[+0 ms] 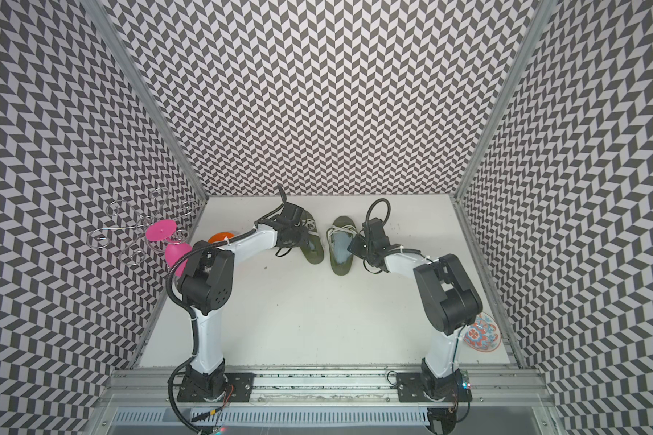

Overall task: Insert the insole into the shoe
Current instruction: Adjust the shoe at the center of the board.

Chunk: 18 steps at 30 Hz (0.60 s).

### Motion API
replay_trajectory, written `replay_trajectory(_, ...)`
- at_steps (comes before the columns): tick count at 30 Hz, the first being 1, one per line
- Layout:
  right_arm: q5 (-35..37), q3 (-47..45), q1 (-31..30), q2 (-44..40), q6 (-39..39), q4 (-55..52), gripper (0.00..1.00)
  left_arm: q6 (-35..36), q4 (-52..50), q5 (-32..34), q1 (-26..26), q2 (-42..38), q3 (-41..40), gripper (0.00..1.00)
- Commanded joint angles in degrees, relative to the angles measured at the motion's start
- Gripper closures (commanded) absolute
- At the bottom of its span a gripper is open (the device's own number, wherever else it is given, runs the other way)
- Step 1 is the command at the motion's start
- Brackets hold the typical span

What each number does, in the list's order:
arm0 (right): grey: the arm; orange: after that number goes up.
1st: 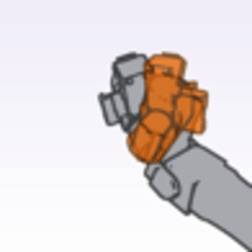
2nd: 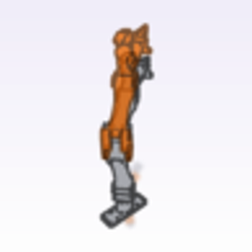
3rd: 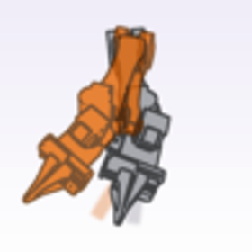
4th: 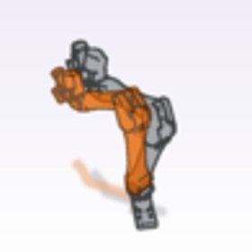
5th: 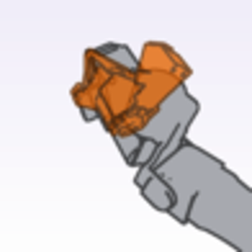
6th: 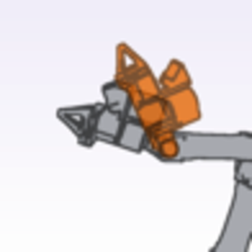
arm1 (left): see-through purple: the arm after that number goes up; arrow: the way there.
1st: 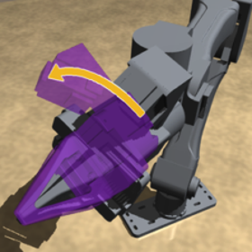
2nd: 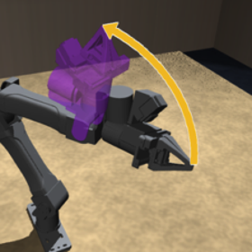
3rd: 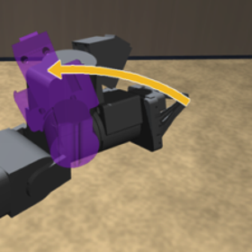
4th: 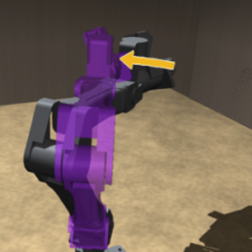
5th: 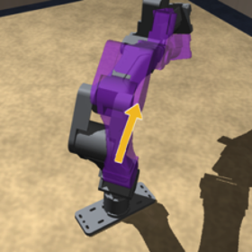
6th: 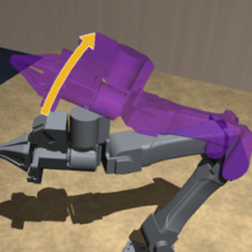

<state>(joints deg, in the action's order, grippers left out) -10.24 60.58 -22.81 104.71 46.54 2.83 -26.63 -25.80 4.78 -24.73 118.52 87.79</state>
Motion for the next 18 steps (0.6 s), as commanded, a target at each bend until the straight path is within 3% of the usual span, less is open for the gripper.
replay_trajectory(1,-0.7,0.2,-0.4,-2.6,-1.0,5.2,1.00,1.4,1.0,0.3,0.0,-0.9,-1.0,0.76)
replay_trajectory(3,-0.7,0.5,-0.4,-2.6,-1.5,4.8,1.00,3.6,3.1,-1.7,0.0,-2.2,-2.8,0.85)
replay_trajectory(6,-0.7,0.8,-0.4,-2.4,-1.9,5.7,1.00,7.1,7.6,-5.8,-0.1,-4.2,-5.7,0.89)
replay_trajectory(11,-1.5,2.7,-0.5,-1.3,-3.0,5.3,1.00,9.6,5.9,-5.3,-0.4,-3.2,-4.3,0.97)
replay_trajectory(18,-1.2,3.2,-1.2,-0.7,-4.0,5.2,1.00,16.8,9.9,-10.0,-1.4,-6.0,-7.2,0.98)
